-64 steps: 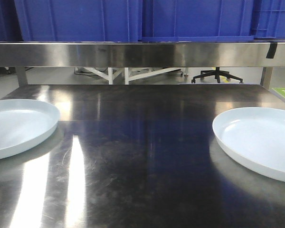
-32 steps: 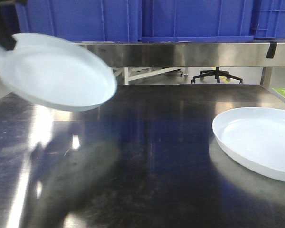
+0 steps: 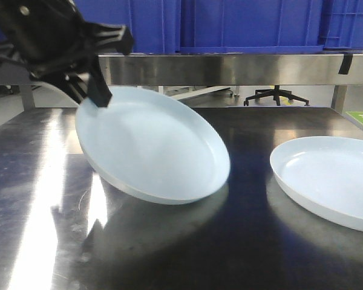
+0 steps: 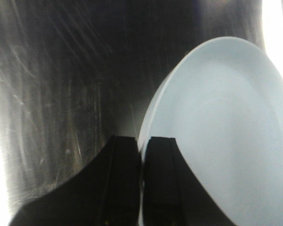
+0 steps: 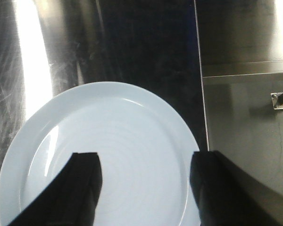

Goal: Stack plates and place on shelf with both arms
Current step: 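Lift the white plate with the left gripper and set it at table center, then move the right gripper to the rim of the other white plate and grasp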

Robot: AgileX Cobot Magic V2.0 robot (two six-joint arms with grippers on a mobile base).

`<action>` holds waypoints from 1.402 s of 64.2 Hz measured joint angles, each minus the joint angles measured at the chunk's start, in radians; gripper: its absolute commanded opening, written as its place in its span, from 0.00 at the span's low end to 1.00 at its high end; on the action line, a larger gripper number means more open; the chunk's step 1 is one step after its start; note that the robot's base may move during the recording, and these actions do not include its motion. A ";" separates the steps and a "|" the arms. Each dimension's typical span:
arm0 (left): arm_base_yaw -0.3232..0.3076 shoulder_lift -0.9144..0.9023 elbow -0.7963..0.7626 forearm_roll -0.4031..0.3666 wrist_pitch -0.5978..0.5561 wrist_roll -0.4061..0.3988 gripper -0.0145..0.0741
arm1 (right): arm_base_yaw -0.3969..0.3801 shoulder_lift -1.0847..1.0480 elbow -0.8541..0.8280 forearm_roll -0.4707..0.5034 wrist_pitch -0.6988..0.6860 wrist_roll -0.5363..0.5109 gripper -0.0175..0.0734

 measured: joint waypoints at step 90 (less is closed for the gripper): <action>0.591 -0.599 0.309 0.036 -0.051 0.000 0.27 | 0.000 0.000 0.000 0.000 0.002 0.000 0.76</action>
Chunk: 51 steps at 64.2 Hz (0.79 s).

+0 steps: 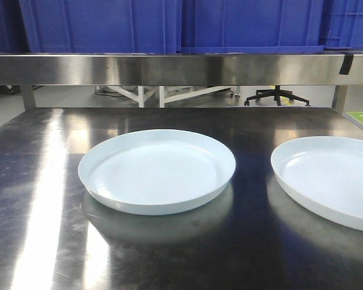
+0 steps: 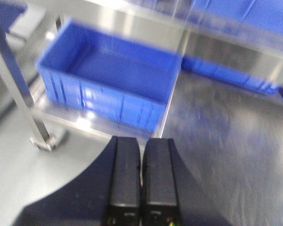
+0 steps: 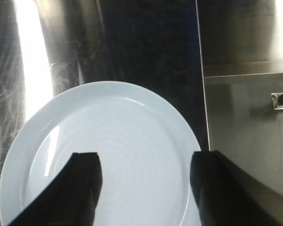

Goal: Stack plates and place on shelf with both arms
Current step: 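Move the right gripper to the rim of the other white plate and grasp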

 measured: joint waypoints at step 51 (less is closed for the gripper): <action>-0.102 -0.333 0.397 -0.011 0.014 0.000 0.27 | 0.000 0.000 0.000 0.000 0.043 0.000 0.33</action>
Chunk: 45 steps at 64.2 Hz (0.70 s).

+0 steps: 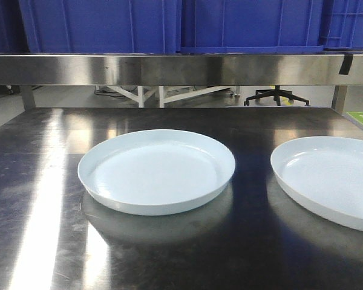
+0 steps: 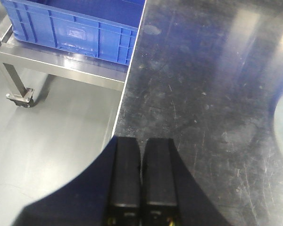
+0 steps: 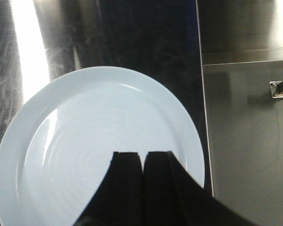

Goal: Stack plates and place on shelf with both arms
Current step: 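Move the right gripper to the rim of the other white plate and grasp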

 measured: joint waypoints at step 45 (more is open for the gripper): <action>0.000 0.000 0.000 0.000 -0.002 0.002 0.27 | 0.000 0.000 0.000 0.000 0.012 0.000 0.74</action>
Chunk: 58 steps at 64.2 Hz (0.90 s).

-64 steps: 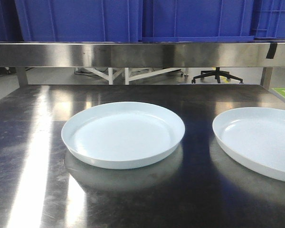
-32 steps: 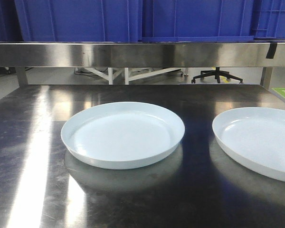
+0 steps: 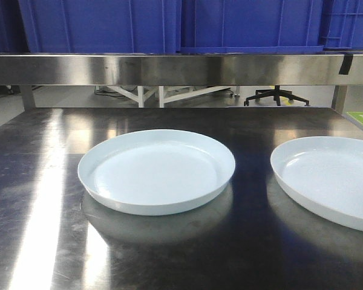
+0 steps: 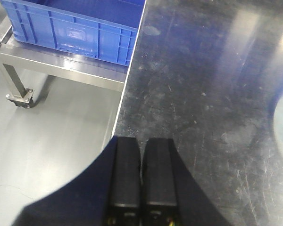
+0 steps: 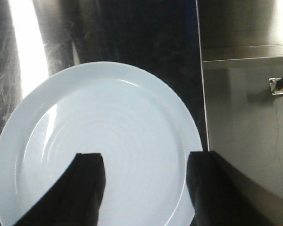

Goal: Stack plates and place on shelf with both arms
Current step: 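Move the right gripper to the rim of the other white plate and grasp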

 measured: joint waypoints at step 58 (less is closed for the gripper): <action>0.000 0.000 0.000 0.000 0.000 0.000 0.27 | -0.166 0.199 0.000 -0.027 -0.074 0.000 0.62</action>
